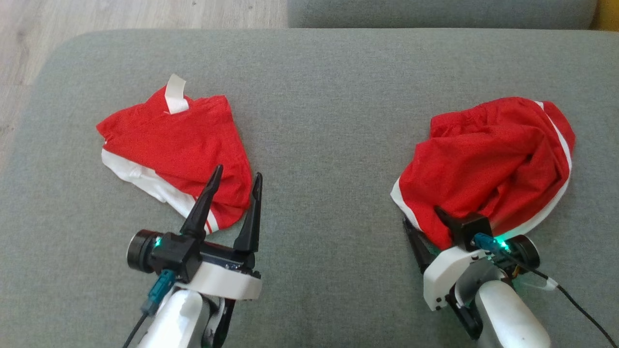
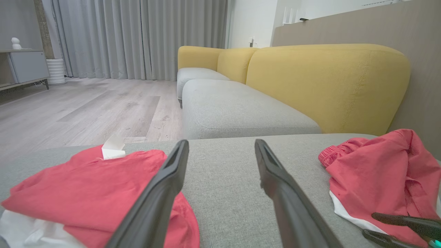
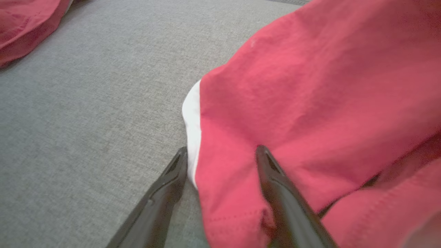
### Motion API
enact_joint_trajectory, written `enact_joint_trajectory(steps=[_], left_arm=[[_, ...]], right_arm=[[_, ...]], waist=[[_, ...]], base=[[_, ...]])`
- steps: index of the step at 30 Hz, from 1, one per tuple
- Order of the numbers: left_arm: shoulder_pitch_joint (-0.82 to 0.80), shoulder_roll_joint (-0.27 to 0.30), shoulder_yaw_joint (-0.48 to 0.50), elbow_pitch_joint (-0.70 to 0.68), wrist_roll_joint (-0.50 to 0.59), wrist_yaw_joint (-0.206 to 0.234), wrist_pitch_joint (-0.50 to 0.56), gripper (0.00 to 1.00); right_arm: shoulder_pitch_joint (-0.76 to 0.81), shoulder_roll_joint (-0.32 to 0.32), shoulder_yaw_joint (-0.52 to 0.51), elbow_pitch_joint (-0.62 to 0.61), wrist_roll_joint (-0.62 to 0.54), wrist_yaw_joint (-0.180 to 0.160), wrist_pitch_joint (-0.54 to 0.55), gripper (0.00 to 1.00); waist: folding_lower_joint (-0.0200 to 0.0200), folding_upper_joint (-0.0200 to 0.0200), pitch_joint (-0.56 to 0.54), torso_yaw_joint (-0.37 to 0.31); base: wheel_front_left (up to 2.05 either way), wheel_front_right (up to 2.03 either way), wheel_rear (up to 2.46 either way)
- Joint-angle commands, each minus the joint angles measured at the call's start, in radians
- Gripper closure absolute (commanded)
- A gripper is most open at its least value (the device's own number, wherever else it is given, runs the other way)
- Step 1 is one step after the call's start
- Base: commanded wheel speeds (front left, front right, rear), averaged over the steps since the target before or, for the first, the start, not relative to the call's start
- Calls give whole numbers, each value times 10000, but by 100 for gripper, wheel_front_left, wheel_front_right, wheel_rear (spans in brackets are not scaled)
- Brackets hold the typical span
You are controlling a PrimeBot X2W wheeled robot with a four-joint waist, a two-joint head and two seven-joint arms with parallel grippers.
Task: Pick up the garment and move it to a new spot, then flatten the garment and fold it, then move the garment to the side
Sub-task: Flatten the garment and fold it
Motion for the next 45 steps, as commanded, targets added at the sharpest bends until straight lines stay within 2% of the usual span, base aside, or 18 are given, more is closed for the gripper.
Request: enact_joint_trajectory(steps=[1, 2, 3, 9, 14, 22, 29, 34, 40, 41, 45], left_arm=[[-427, 27, 393, -260, 79, -47, -78, 0], [-424, 9, 413, -252, 101, -60, -78, 0], [-422, -9, 429, -240, 121, -75, -78, 0], [-334, -113, 535, -168, 206, -158, -78, 0], [-126, -228, 616, -125, 264, -226, -78, 0], [136, -375, 730, -152, 278, -314, -78, 0], [418, -454, 888, -136, 275, -349, -78, 0], [527, -474, 1012, -229, 335, -349, -78, 0], [397, -513, 1021, -371, 427, -425, -78, 0], [397, -513, 1021, -371, 427, -425, -78, 0], [202, -519, 946, -369, 534, -541, -78, 0]], right_arm=[[-63, -43, 199, 75, -84, -7, 181, 18], [-93, -43, 208, 150, -83, -7, 189, 72], [-129, -43, 205, 195, -74, -7, 152, 100], [-384, -43, 26, 21, 247, -7, -606, 100], [-977, -43, -213, -870, 670, -7, -1318, 100], [-2755, -43, 271, -2075, 1106, -7, -1149, 100], [-5075, -43, 651, -2594, 2704, -7, -1078, 100], [-5793, -43, -279, -2558, 2879, -7, -570, 100], [-4800, -108, -2349, -2643, 2335, -7, 469, 100], [-4800, -108, -2349, -2643, 2335, -7, 469, 100], [-4120, -615, -3313, -2314, 1659, -7, 803, 100]], waist=[[-1, 0, -7, -3], [-1, 0, -21, -7], [-1, 0, -41, -15], [-1, 0, -314, -142], [-1, 0, -719, -225], [-1, 0, -1114, -119], [-1, 0, -1446, -80], [-1, 0, -1480, -234], [-1, 0, -1133, -372], [-1, 0, -1133, -372], [-1, 0, -756, -390]], base=[[0, 0, 0], [0, 0, 0], [0, 0, 0], [0, 0, 0], [0, 0, 0], [0, 0, 0], [0, 0, 0], [0, 0, 0], [0, 0, 0], [0, 0, 0], [0, 0, 0]])
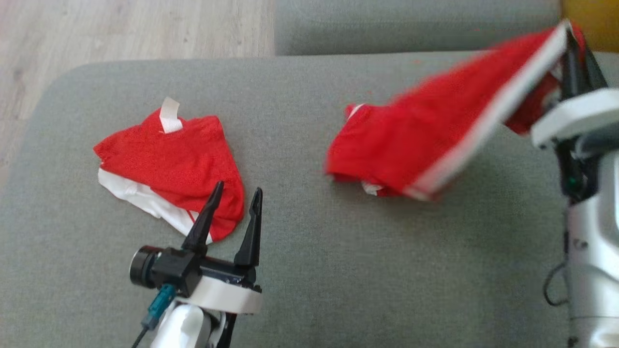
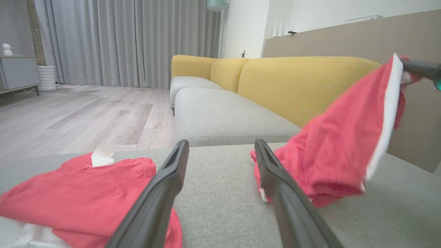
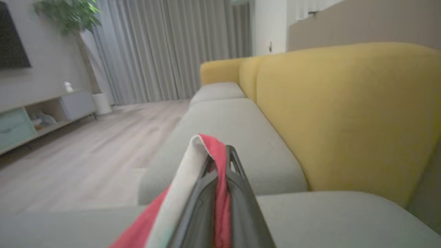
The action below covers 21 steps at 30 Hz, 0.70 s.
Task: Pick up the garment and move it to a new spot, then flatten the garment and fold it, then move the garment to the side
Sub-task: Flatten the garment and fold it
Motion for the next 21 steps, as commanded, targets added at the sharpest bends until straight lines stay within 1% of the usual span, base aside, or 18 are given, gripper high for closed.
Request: enact_joint_trajectory(steps=[1, 4, 5, 6, 9, 13, 17, 21], left_arm=[[-551, -28, 308, -331, 98, -42, -78, 0], [-675, -37, 303, -322, 146, -82, -78, 0], [-717, -44, 291, -314, 160, -92, -78, 0], [-757, -52, 271, -305, 170, -102, -78, 0], [-859, -78, 225, -288, 188, -118, -78, 0], [-899, -98, 262, -278, 194, -100, -78, 0], [-879, -113, 310, -294, 198, -100, -78, 0], [-872, -128, 327, -359, 204, -115, -78, 0]], right_arm=[[-409, -122, 100, -228, -172, -7, 6, 100], [-409, -547, -350, 597, -625, -7, 11, 100], [-452, -706, -544, 910, -907, -7, -27, 65], [-514, -823, -747, 1197, -1205, -7, -94, 0], [-763, -932, -1203, 1789, -1961, -7, -412, 0], [-1015, -624, -1547, 1942, -2456, -7, -1116, 0], [-769, -115, -1520, 1534, -2698, -7, -1886, 0], [-146, 275, -1096, 850, -2337, -7, -2524, 0]], waist=[[-1, 0, 186, -19], [-1, 0, 379, -13], [-1, 0, 426, -3], [-1, 0, 469, 9], [-1, 0, 553, 17], [-1, 0, 522, -120], [-1, 0, 352, -343], [-1, 0, 185, -579]], base=[[0, 0, 0], [0, 0, 0], [0, 0, 0], [0, 0, 0], [0, 0, 0], [0, 0, 0], [0, 0, 0], [0, 0, 0]])
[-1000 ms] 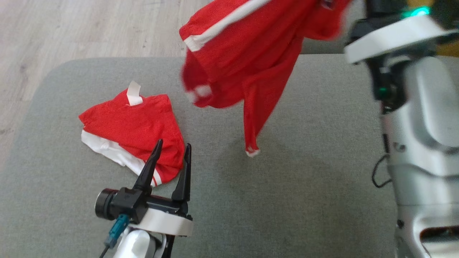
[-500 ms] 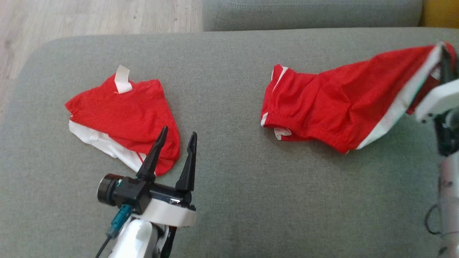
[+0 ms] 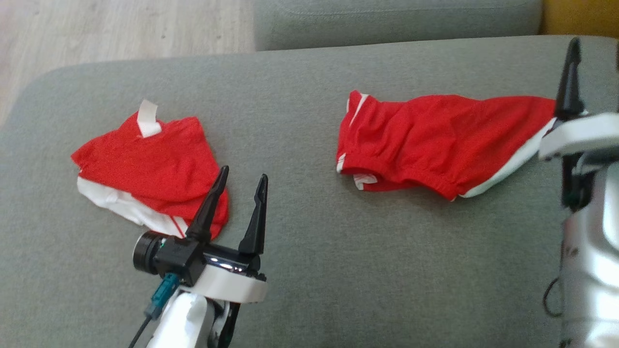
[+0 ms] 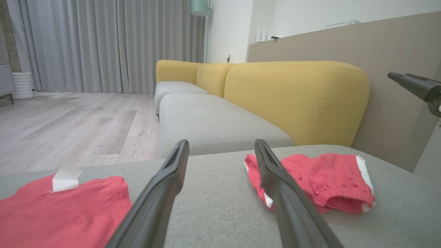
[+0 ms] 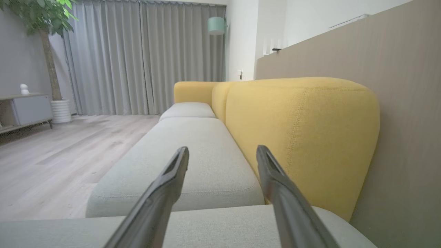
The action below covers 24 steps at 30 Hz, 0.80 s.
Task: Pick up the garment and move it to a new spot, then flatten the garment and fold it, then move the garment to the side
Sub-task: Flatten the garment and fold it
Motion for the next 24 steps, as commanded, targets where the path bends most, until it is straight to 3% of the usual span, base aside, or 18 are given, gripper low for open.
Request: enact_joint_trajectory(steps=[1, 12, 17, 24], left_arm=[[-399, -5, 340, -370, 64, -18, -78, 0], [-331, -28, 337, -404, 115, -45, -78, 0], [-321, -36, 296, -379, 150, -82, -78, 0], [-364, -45, 245, -323, 160, -147, -78, 0]], right_arm=[[116, 154, 331, -561, 232, -7, -182, 0], [3927, 368, 2134, -2472, 2847, -7, -633, 0], [4721, 369, 2553, -2711, 3140, -7, -725, 0], [4683, 370, 2818, -2736, 3044, -7, -759, 0]], waist=[[0, 0, -112, -146], [0, 0, -210, -796], [0, 0, -110, -875], [0, 0, -31, -704]], base=[[0, 0, 0], [0, 0, 0], [0, 0, 0], [0, 0, 0]])
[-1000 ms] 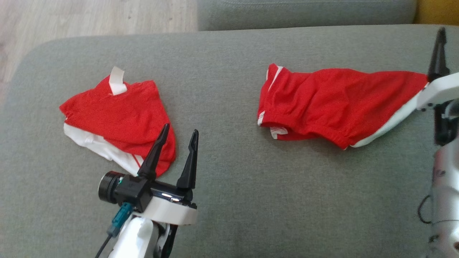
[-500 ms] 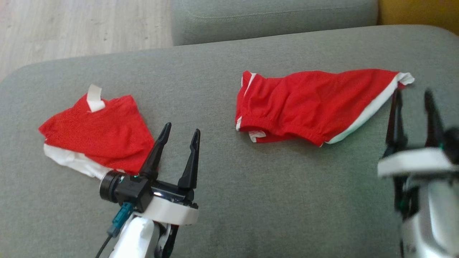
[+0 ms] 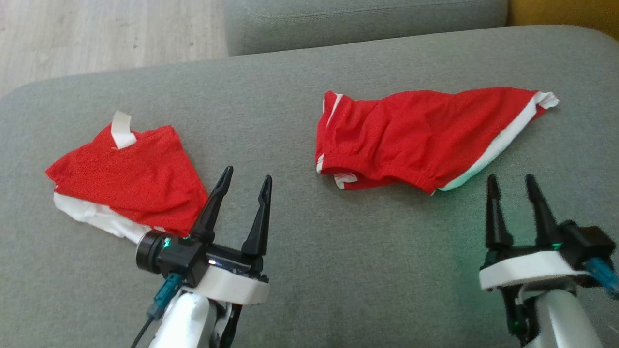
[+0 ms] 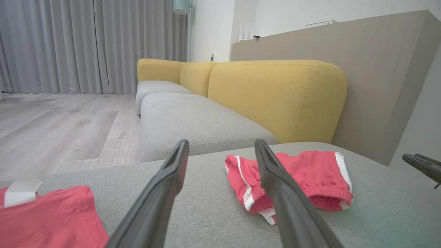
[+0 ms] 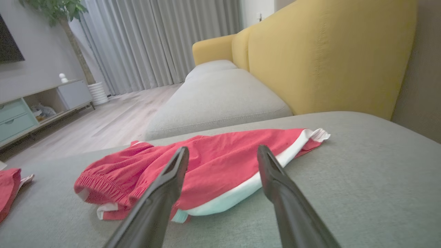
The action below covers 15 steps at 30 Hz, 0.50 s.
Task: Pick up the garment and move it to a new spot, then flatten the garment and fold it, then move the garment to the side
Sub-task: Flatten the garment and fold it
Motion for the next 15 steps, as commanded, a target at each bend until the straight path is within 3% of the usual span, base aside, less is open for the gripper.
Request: enact_joint_trajectory(steps=[1, 15], left_arm=[[-371, -14, 271, -275, 61, -56, -78, 0], [-603, -32, 112, -160, 92, -116, -78, 0]], right_arm=[[-396, -48, 366, -232, -115, -7, -114, 0], [-1634, -47, 808, 2554, -1380, -7, 576, 0]], waist=[[0, 0, 29, 85], [0, 0, 671, 945]], base=[[0, 0, 0], [0, 0, 0]])
